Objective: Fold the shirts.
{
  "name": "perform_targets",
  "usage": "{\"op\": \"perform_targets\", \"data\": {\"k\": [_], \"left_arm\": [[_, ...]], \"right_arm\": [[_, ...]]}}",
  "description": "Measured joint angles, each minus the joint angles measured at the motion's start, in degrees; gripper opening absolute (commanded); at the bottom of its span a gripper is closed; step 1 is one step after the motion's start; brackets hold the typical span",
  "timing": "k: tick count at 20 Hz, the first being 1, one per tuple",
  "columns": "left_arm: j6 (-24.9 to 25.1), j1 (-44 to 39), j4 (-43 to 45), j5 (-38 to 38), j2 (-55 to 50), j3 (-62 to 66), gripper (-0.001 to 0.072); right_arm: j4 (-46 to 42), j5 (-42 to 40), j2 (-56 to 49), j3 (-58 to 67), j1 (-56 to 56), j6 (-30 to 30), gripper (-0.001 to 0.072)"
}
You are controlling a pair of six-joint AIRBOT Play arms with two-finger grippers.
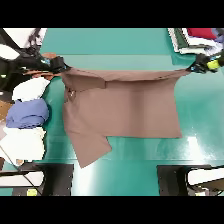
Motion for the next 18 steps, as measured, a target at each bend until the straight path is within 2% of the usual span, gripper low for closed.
{"op": "perform_targets", "data": {"k": [4, 7, 12, 18], "left_arm": [[5.46, 0.0, -4.66, 8.61, -6.97, 2.64, 0.0026], [9.44, 0.09, -5.75, 10.08, -9.01, 5.53, 0.0026], [12.7, 0.48, -1.27, 0.61, -9.99, 8.04, 0.0025], [9.25, 0.59, 8.76, -6.93, -10.25, 3.96, 0.0026]], "right_arm": [[0.15, -6.58, -7.54, 4.63, 1.66, 0.28, 0.0015], [0.17, -9.29, -9.81, 6.78, 2.08, 0.39, 0.0015], [-4.76, -4.63, -10.91, 7.65, 3.28, 0.44, 0.0015], [-10.38, 3.39, -11.15, 7.82, 5.97, 1.49, 0.0015]]}}
